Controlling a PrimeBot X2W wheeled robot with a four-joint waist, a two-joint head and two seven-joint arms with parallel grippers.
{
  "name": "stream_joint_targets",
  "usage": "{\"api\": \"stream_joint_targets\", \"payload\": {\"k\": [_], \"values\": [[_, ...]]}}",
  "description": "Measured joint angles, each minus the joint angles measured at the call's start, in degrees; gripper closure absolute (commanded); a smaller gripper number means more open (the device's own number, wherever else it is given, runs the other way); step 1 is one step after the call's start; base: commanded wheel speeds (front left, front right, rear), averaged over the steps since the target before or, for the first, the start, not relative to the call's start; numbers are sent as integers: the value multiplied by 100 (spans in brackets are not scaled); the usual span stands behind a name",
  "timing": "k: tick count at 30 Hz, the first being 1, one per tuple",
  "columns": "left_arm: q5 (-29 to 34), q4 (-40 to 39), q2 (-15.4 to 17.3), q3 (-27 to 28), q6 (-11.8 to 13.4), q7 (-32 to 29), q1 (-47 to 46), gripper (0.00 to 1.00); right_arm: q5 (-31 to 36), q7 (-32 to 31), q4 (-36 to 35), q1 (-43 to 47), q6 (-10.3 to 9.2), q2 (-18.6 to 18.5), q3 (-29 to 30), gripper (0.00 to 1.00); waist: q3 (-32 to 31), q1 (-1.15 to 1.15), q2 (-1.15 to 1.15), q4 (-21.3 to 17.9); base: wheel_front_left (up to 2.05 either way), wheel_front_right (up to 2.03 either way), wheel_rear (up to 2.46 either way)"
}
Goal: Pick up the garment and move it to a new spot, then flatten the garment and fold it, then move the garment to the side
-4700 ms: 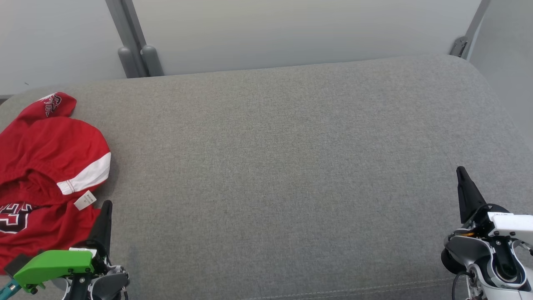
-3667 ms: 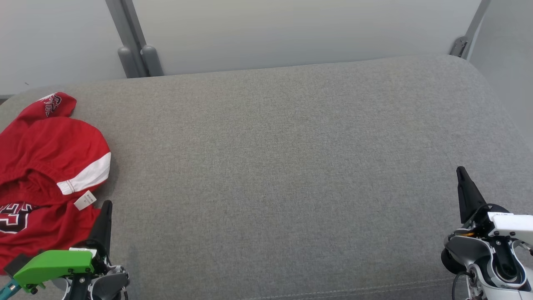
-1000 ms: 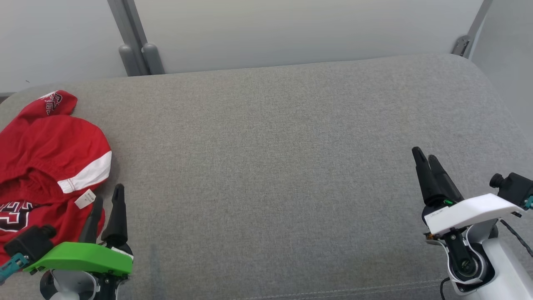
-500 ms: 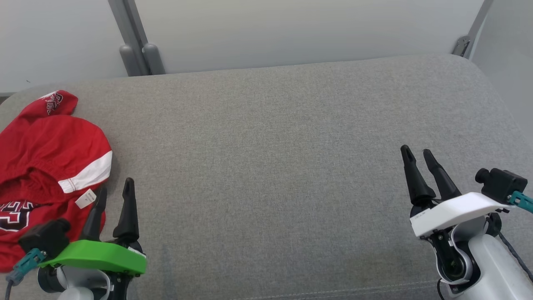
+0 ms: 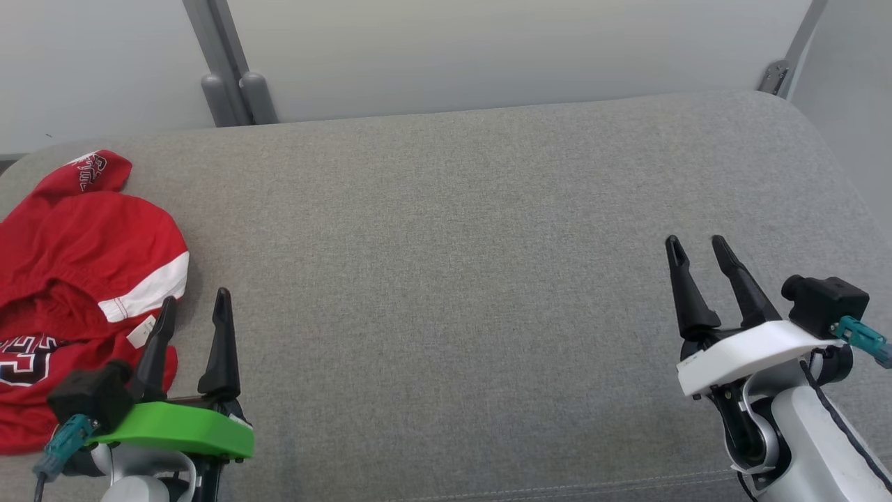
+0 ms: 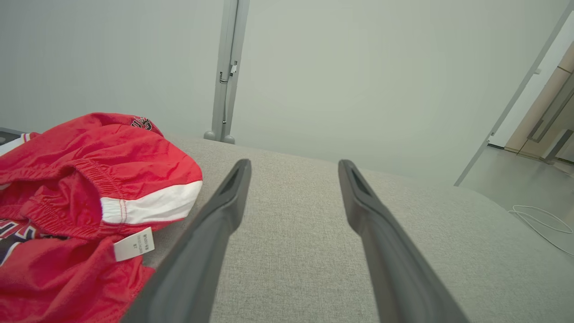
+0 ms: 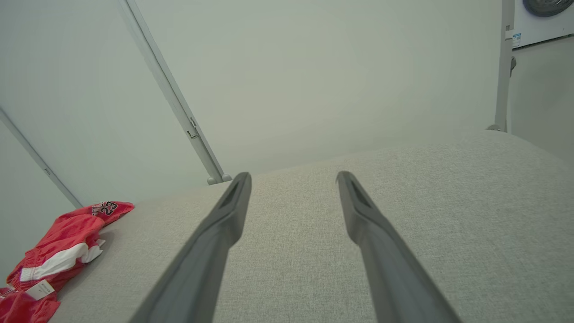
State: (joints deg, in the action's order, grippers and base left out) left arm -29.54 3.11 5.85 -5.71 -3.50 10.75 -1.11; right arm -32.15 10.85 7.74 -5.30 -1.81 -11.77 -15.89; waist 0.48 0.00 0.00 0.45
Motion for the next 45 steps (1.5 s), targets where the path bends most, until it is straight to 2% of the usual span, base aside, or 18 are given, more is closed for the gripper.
{"api": "stream_joint_targets", "payload": {"k": [18,33,45], "values": [[1396,-280,-73,-34,-10,369,0,0,1326,349,-194,-131,-178,-102,-327,0,9,0,0,2,0,0,0],[1427,-299,-118,21,-102,369,0,0,1443,350,-201,-131,-174,-75,-271,0,28,0,0,11,0,0,0],[1428,-210,-169,36,-160,369,0,0,1454,352,-257,-121,-52,-18,-174,0,41,0,0,131,0,0,0]]}}
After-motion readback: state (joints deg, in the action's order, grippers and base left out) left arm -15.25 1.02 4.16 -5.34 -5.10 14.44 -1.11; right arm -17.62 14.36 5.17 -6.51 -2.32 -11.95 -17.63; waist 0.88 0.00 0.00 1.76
